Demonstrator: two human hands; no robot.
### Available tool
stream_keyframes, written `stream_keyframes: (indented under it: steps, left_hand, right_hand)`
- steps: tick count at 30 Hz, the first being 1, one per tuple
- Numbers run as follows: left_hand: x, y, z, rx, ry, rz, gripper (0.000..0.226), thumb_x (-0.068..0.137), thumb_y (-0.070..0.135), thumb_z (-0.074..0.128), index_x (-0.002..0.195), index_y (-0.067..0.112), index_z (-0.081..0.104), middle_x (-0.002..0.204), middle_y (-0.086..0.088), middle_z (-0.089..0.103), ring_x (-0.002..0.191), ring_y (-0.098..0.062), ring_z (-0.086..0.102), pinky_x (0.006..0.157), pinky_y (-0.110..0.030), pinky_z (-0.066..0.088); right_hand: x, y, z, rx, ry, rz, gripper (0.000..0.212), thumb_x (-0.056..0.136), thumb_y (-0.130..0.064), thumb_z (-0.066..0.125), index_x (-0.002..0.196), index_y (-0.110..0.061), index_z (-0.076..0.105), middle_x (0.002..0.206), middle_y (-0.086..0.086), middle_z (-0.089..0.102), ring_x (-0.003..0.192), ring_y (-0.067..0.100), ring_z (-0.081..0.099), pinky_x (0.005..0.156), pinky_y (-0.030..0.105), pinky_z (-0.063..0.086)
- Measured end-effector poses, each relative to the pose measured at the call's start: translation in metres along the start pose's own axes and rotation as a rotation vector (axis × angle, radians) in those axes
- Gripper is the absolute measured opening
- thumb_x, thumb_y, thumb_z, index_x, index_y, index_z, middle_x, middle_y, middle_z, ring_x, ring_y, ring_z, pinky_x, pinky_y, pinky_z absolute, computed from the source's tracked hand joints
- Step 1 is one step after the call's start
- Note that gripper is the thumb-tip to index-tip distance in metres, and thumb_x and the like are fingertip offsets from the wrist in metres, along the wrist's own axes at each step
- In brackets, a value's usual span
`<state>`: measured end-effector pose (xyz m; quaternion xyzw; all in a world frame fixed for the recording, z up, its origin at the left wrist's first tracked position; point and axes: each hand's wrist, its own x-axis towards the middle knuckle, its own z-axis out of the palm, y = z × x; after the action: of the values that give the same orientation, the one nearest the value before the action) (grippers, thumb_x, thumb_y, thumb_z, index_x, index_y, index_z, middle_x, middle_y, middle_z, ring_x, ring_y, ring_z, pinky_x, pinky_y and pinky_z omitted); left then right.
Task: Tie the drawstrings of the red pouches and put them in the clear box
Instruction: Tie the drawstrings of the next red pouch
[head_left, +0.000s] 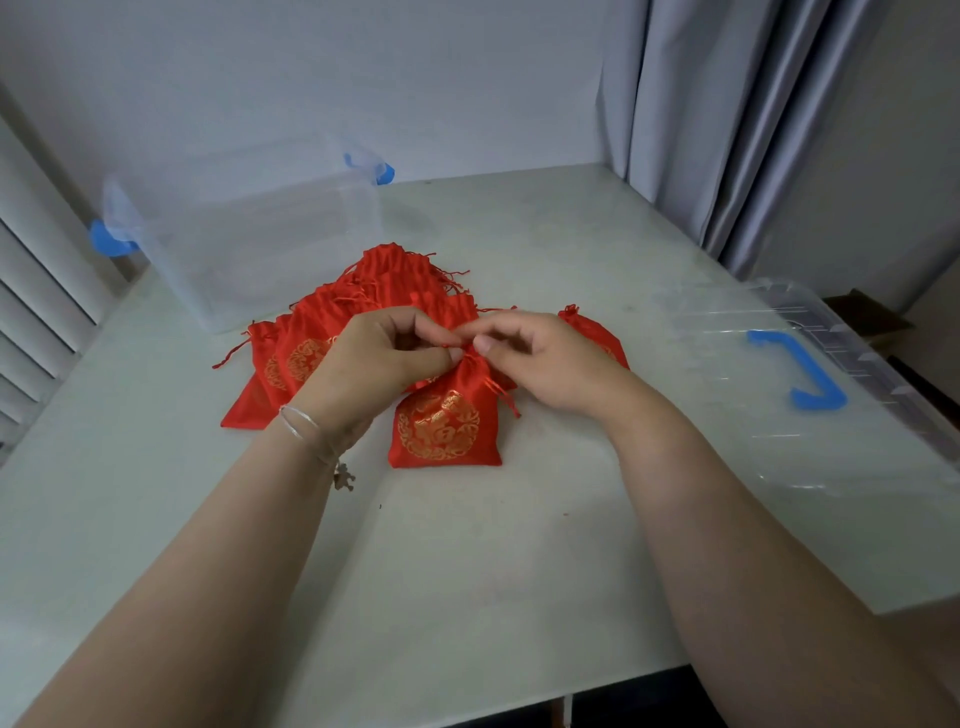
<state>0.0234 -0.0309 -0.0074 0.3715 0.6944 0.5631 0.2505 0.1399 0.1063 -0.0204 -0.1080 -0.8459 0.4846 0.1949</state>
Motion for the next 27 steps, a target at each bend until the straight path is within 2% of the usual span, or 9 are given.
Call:
stream_keyframes:
  steps: [2,4,6,9,13,17,19,22,27]
  left_hand:
    - [-0.002,0.000,0.001,0.044,0.009,0.049,0.009,0.079,0.000,0.071,0.077,0.009,0.069,0.080,-0.031,0.062,0.070,-0.021,0.055,0.068,-0.030,0.047]
    - [-0.002,0.000,0.003,0.062,0.035,0.072,0.008,0.080,0.001,0.070,0.077,0.009,0.069,0.086,-0.036,0.061,0.072,-0.024,0.053,0.070,-0.037,0.045]
    - [-0.001,0.000,0.005,0.117,0.073,0.082,0.007,0.080,0.002,0.070,0.080,0.009,0.069,0.083,-0.028,0.065,0.067,-0.022,0.054,0.066,-0.032,0.045]
    - [0.000,-0.001,0.006,0.205,0.101,0.078,0.010,0.080,0.004,0.069,0.085,0.012,0.072,0.072,-0.003,0.062,0.057,-0.005,0.051,0.058,-0.020,0.043]
    - [0.001,-0.004,0.003,0.309,0.103,0.089,0.018,0.080,0.004,0.065,0.082,0.020,0.074,0.070,-0.003,0.065,0.059,-0.006,0.053,0.062,-0.027,0.048]
    - [-0.002,-0.003,0.009,0.381,0.182,0.232,0.016,0.079,0.007,0.069,0.078,0.022,0.071,0.068,0.011,0.062,0.055,0.001,0.053,0.058,-0.011,0.043]
    - [-0.004,-0.003,0.013,0.408,0.205,0.296,0.014,0.079,0.008,0.070,0.079,0.022,0.070,0.070,0.015,0.064,0.058,0.003,0.056,0.061,-0.013,0.046]
    - [-0.004,-0.005,0.014,0.428,0.218,0.379,0.013,0.079,0.009,0.071,0.082,0.022,0.072,0.078,0.012,0.066,0.062,-0.003,0.060,0.064,-0.026,0.052]
    - [-0.001,-0.011,0.013,0.621,0.209,0.602,0.007,0.078,0.014,0.070,0.084,0.013,0.074,0.081,0.004,0.062,0.065,-0.009,0.056,0.063,-0.033,0.050]
  right_hand:
    - [0.001,0.001,0.002,-0.020,-0.013,0.058,0.012,0.094,-0.016,0.057,0.095,-0.017,0.069,0.087,0.003,0.066,0.078,0.009,0.059,0.079,0.034,0.051]
    - [0.001,-0.002,0.004,0.035,0.050,0.109,0.011,0.090,-0.019,0.063,0.080,-0.020,0.066,0.076,0.000,0.066,0.071,0.012,0.060,0.075,0.033,0.052]
    - [0.000,-0.004,0.007,0.013,0.110,0.099,0.013,0.088,-0.021,0.066,0.075,-0.021,0.063,0.072,-0.008,0.065,0.069,0.009,0.061,0.074,0.031,0.051]
    - [-0.001,-0.005,0.012,-0.072,0.167,0.016,0.015,0.087,-0.023,0.067,0.074,-0.027,0.061,0.075,-0.014,0.063,0.074,0.007,0.060,0.075,0.029,0.049]
    - [-0.003,-0.005,0.016,-0.121,0.165,-0.030,0.011,0.087,-0.025,0.066,0.078,-0.018,0.064,0.076,-0.011,0.063,0.072,0.005,0.057,0.070,0.025,0.044]
    - [0.002,-0.004,0.016,-0.009,0.242,0.086,0.040,0.092,-0.034,0.058,0.059,-0.015,0.047,0.054,-0.005,0.043,0.055,0.013,0.046,0.061,0.030,0.037]
    - [0.003,-0.002,0.012,0.099,0.233,0.161,0.039,0.092,-0.034,0.059,0.060,-0.013,0.047,0.058,0.000,0.045,0.058,0.018,0.055,0.061,0.028,0.037]
    - [0.001,0.000,0.006,0.341,0.098,0.208,0.011,0.089,-0.013,0.063,0.079,-0.019,0.064,0.079,0.001,0.062,0.069,0.006,0.056,0.067,0.016,0.045]
    - [0.000,0.001,-0.003,0.238,0.010,0.172,0.018,0.088,-0.003,0.062,0.100,-0.012,0.071,0.074,-0.006,0.062,0.063,-0.006,0.052,0.067,0.008,0.041]
